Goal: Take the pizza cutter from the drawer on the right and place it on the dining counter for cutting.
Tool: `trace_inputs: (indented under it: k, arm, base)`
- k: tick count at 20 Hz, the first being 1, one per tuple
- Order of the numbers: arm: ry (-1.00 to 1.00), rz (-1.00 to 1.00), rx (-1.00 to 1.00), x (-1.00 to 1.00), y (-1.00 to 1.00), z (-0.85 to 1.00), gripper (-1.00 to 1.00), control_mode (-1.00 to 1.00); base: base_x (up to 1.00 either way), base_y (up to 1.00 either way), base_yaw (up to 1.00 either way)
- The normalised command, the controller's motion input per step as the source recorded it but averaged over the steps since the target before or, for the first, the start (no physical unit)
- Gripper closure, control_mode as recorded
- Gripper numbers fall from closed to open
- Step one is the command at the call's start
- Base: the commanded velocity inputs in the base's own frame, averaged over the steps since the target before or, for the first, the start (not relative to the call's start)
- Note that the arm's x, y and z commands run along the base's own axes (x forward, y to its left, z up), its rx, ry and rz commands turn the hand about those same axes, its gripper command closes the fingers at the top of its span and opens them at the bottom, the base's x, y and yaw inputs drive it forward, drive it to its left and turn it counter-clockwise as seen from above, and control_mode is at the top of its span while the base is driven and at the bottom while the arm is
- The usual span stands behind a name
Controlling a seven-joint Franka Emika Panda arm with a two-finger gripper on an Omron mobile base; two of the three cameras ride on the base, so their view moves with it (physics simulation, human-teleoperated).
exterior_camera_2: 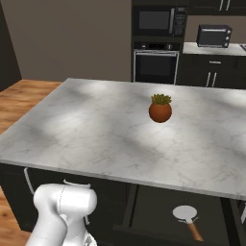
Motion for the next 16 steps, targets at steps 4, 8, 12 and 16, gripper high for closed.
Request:
trace_inputs:
  k: [4, 8, 12, 16]
  arm:
    - [0.05, -0.06, 0.0, -0.03, -0.19, 0.65, -1.0, -1.0]
    - [0.06, -0.15, 0.0, 0.0, 0.0, 0.86, -1.0, -1.0]
    - [0.05, -0.21, 0.0, 0.01, 0.09, 0.91, -1.0, -1.0]
    - [0.1, -0.23, 0.0, 0.0, 0.08, 0.96, -1.0, -1.0]
  base:
    - [0.0, 0.0, 0.0]
    - [0.0, 0.0, 0.0]
    - [0.0, 0.0, 0.0]
    - [0.0, 0.0, 0.0]
